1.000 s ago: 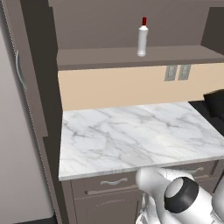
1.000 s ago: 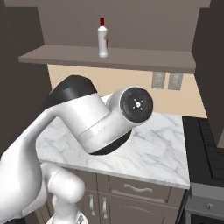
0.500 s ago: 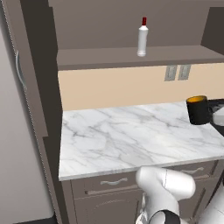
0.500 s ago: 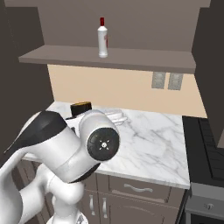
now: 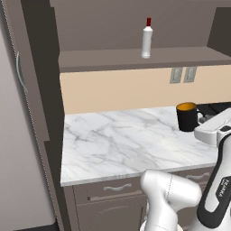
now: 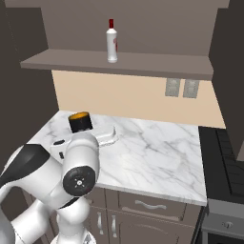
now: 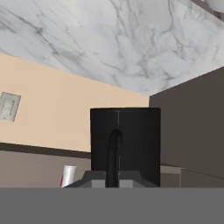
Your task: Open the cabinet directly in front. Then move the liquor and the mug to the dining counter with the candle on it.
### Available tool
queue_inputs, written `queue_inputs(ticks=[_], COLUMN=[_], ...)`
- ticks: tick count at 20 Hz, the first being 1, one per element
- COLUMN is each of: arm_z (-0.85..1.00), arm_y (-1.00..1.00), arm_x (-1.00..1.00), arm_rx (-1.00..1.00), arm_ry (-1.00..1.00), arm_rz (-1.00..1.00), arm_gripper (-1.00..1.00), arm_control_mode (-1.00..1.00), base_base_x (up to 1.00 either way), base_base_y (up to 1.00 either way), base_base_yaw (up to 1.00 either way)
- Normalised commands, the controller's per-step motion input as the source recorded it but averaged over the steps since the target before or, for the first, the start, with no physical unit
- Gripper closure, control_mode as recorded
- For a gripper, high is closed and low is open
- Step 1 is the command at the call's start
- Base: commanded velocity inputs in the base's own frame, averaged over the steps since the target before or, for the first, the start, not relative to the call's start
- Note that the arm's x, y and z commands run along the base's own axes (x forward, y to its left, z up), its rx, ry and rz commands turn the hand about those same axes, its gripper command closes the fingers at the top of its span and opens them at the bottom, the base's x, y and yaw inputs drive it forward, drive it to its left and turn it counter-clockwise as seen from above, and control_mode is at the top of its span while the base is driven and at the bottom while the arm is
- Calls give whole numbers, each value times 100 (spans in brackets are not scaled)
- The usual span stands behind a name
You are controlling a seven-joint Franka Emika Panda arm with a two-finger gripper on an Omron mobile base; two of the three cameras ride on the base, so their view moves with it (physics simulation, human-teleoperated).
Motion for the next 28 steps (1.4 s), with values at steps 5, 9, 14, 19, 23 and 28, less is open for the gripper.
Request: queue_inputs(ticks=[5, 9, 14, 19, 23, 28], arm_z=[0, 0, 0, 0, 0, 0], arm_y=[-1, 0, 0, 0, 0, 0], arm_x=[0, 0, 0, 0, 0, 0], arm_rx=[6, 0, 0, 0, 0, 0], arm_ry=[0, 0, 0, 0, 0, 0], arm_rz=[0, 0, 0, 0, 0, 0], arm_gripper=[100, 100, 100, 100, 100, 100], arm_control_mode=[-100, -100, -100, -100, -100, -100], base_base_x=[0, 0, 0, 0, 0, 0], base_base_y=[0, 0, 0, 0, 0, 0], base_base_yaw=[0, 0, 0, 0, 0, 0])
